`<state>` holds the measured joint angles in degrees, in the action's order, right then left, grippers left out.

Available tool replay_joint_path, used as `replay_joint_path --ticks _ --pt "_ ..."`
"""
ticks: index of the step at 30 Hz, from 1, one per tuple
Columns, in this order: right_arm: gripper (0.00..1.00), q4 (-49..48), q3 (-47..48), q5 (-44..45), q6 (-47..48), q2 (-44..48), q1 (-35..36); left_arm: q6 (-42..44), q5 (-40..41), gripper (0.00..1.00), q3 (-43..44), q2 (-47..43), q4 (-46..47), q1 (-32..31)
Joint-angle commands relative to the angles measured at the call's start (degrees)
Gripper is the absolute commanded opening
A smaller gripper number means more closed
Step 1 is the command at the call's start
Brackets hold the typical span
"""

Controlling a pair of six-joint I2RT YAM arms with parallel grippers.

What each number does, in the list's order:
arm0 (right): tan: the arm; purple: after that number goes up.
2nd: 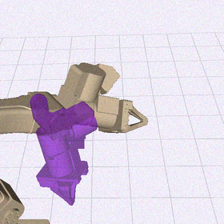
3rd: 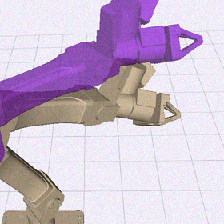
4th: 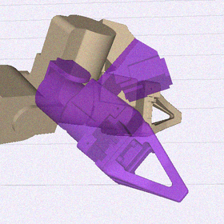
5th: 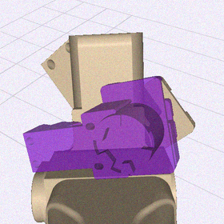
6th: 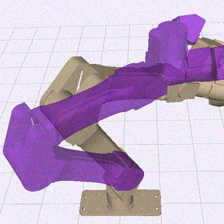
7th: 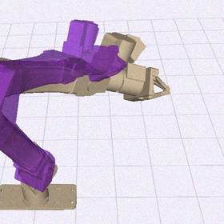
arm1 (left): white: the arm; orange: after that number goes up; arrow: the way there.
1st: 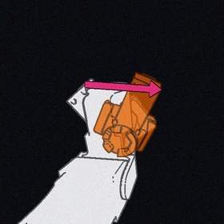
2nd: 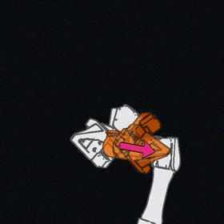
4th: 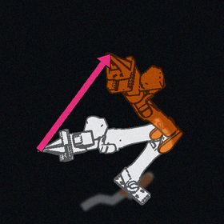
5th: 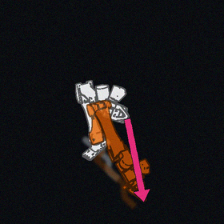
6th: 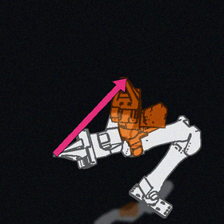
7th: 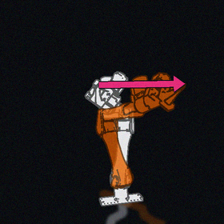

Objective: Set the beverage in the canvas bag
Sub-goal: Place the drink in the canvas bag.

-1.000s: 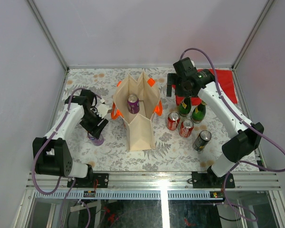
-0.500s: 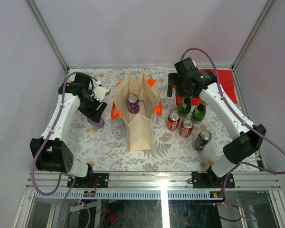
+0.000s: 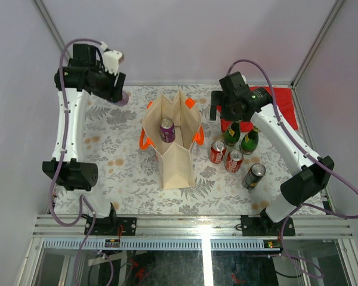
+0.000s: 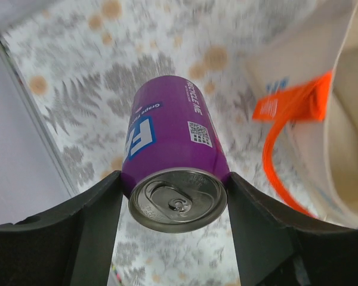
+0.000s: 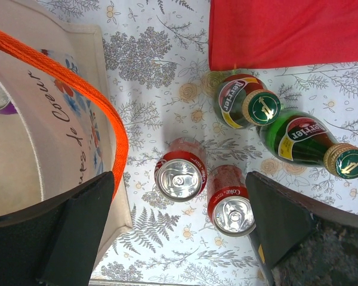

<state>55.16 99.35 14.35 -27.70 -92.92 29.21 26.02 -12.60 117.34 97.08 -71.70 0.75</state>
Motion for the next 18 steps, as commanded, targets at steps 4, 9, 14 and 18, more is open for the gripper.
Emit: replay_joint_path --ticks 4,9,14,18 --pt "0.99 -1.4 1.4 1.2 -0.6 1.6 -0.3 -10.7 -9.9 0.00 16.2 3.3 9.2 -0.7" --pt "0.99 -1.1 2.1 1.3 -0.5 1.2 -0.3 -11.7 -14.1 0.00 12.9 0.8 16.9 -8.6" --pt "0.99 -0.8 2.1 1.4 -0.8 1.4 -0.4 -12.5 -14.6 0.00 8.2 -0.9 24.3 -18.6" --pt "0.99 -0.4 2.0 2.0 -1.1 2.0 -0.3 -11.1 -13.2 0.00 4.9 -0.1 25.0 -24.3"
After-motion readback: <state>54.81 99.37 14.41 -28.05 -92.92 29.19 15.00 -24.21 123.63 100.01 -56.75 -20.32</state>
